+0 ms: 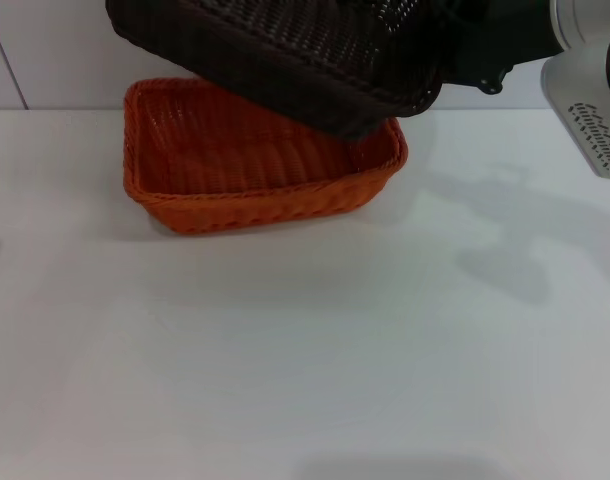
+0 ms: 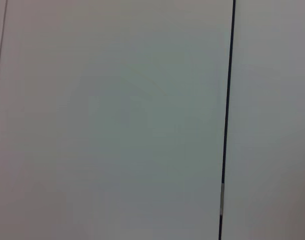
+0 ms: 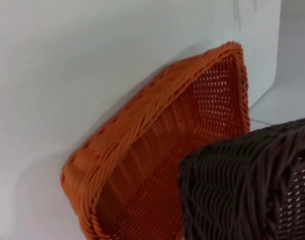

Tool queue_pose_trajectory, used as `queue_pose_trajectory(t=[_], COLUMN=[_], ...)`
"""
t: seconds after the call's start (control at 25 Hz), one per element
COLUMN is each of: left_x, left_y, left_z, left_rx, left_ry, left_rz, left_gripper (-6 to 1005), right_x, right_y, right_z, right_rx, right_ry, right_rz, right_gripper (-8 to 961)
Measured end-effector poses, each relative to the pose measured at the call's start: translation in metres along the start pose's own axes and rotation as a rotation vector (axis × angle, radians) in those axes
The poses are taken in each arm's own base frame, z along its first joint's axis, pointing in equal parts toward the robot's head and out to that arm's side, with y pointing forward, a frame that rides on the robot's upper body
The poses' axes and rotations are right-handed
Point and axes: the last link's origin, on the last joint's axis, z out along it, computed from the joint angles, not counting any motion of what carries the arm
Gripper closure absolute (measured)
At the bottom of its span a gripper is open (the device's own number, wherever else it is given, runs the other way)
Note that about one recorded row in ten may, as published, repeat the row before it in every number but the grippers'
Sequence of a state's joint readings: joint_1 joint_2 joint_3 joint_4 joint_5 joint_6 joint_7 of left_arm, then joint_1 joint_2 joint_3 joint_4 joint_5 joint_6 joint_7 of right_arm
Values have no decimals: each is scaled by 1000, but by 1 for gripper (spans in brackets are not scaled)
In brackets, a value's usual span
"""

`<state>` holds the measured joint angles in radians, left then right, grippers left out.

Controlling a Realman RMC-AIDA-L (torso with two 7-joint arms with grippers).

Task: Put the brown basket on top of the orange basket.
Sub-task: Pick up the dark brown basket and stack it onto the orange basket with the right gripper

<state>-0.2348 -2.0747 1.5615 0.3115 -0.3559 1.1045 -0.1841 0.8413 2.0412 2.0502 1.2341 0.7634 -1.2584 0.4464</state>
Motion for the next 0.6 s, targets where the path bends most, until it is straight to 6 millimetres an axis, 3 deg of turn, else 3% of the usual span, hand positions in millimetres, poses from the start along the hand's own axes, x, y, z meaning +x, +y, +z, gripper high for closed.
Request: queue_pose_trajectory(t=[0.6], left_x=[-2], left_y=[-6], left_z=[-4], left_rx=[40], left_ry=[-1], left_rz=[-43], left_gripper=[191], right_x=[16], right_y=[15], right_z=[16], right_rx=[31], right_ry=[22], right_rz=[-65], right_gripper=[831])
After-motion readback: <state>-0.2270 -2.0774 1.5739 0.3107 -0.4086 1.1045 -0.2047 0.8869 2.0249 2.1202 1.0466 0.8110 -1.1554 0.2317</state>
